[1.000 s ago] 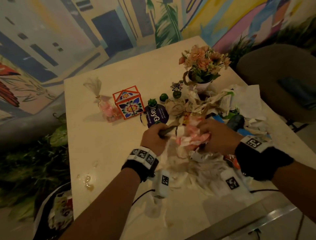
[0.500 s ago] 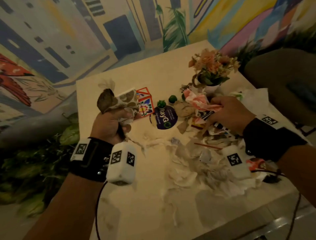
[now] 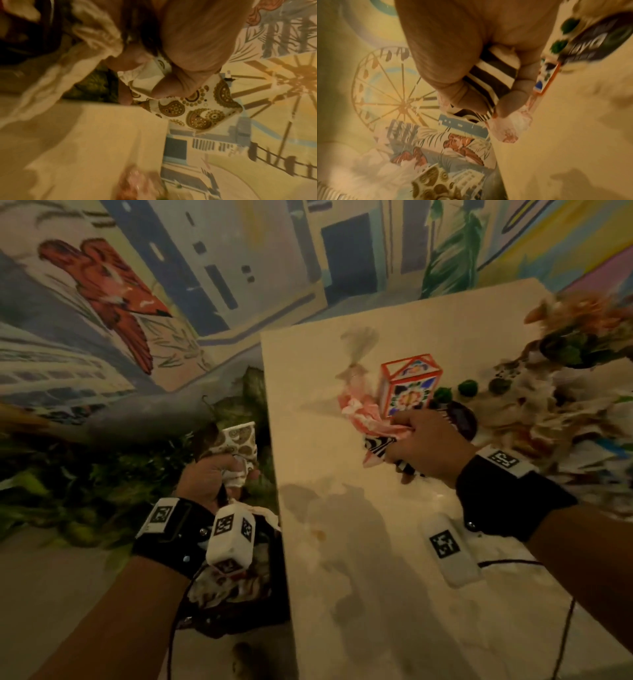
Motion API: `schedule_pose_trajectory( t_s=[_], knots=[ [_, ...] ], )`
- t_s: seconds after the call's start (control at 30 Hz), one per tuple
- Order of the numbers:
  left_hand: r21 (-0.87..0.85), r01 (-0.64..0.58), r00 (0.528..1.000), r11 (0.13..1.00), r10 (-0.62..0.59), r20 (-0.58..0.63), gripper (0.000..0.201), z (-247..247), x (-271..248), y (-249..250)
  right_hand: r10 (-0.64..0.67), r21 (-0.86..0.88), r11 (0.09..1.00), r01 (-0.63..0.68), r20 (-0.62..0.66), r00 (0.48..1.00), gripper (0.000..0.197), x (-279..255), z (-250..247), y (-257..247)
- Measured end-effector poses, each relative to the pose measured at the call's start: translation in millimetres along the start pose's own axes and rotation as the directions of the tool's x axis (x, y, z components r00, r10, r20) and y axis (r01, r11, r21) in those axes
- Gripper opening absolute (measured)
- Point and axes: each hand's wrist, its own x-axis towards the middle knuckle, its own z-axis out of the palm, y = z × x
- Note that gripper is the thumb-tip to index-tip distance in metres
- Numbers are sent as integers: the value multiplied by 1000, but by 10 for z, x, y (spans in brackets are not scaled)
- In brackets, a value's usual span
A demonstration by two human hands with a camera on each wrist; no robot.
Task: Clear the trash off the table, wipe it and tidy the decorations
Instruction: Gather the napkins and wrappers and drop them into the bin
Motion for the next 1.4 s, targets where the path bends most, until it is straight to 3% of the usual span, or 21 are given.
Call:
schedule_pose_trajectory(
  t_s=[0.13,0.27,0.37,0.47,0.6,0.77,0.83,0.93,1.1,1.23,1.33,1.4],
  knots=[
    [49,98,993,994,-95,-63,23,-885,382,-290,7,-30,1000,-4,109,994,16,41,1046,-342],
    [133,222,965,966,-199,-172,11,-1583,707,-561,60,-30,998,-55,184,981,22,89,2049,-561],
    [173,297,945,939,-264,-192,17,-1926,941,-707,141,-19,990,-141,240,961,21,182,2686,-532],
    [221,353,930,909,-316,-188,7,-2106,1106,-843,254,-4,965,-261,249,935,21,298,3199,-329],
    [320,333,942,887,-296,-160,46,-2249,1415,-1263,430,70,888,-454,226,874,33,476,3741,43],
    [335,324,939,885,-256,-231,52,-2298,1736,-1863,540,35,830,-557,201,817,20,817,4236,699],
    [440,327,939,836,-235,-252,52,-2324,1912,-2103,548,-80,836,-543,193,814,18,975,4411,949],
    [553,413,908,723,-277,-316,58,-2348,2113,-2465,585,-251,804,-540,164,795,42,1193,4646,1281],
    [668,459,887,585,-260,-381,65,-2357,2264,-2920,551,-414,798,-438,207,808,55,1527,4969,1619],
    [768,423,900,481,-317,-298,77,-2332,2410,-3087,577,-547,755,-361,294,762,73,1807,5238,1999],
    [846,352,916,401,-334,-223,77,-2289,2487,-3121,557,-594,752,-284,343,757,58,1942,5333,2126],
    [883,303,929,358,-317,-191,71,-2257,2528,-3183,563,-650,722,-238,352,748,60,1977,5345,2160]
  ],
)
